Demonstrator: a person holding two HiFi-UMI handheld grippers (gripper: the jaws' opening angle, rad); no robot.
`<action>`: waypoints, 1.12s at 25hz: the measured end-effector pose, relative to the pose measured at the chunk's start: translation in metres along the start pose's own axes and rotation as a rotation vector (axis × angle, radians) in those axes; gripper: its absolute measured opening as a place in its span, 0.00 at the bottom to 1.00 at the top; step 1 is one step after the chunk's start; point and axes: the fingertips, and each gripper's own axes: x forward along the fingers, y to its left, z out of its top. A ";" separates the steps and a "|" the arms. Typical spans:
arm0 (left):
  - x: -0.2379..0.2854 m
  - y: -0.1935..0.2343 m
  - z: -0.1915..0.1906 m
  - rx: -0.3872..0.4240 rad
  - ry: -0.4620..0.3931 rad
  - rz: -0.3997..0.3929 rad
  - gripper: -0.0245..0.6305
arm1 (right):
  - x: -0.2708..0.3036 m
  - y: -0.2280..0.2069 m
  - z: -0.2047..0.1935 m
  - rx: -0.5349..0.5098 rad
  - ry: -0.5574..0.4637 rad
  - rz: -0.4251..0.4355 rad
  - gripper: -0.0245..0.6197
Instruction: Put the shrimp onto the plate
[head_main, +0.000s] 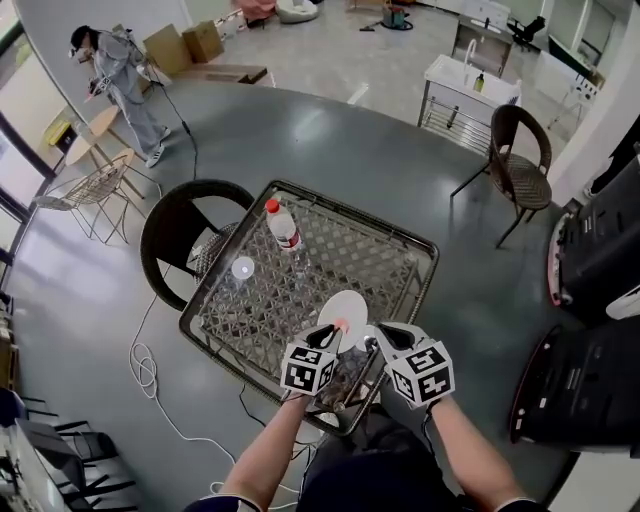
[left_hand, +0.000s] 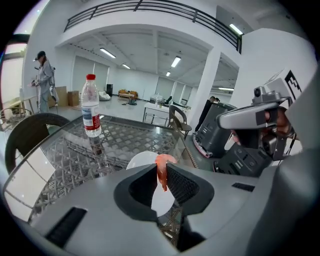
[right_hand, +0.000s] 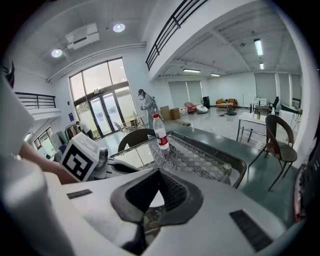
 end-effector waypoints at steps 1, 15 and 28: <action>0.008 0.001 -0.002 0.000 0.017 0.003 0.14 | 0.000 -0.002 -0.005 0.000 0.013 0.002 0.05; 0.071 0.027 -0.036 0.057 0.254 0.119 0.14 | -0.014 -0.025 -0.038 0.027 0.076 -0.005 0.05; 0.080 0.035 -0.042 0.069 0.302 0.162 0.14 | -0.020 -0.035 -0.031 0.052 0.051 -0.022 0.05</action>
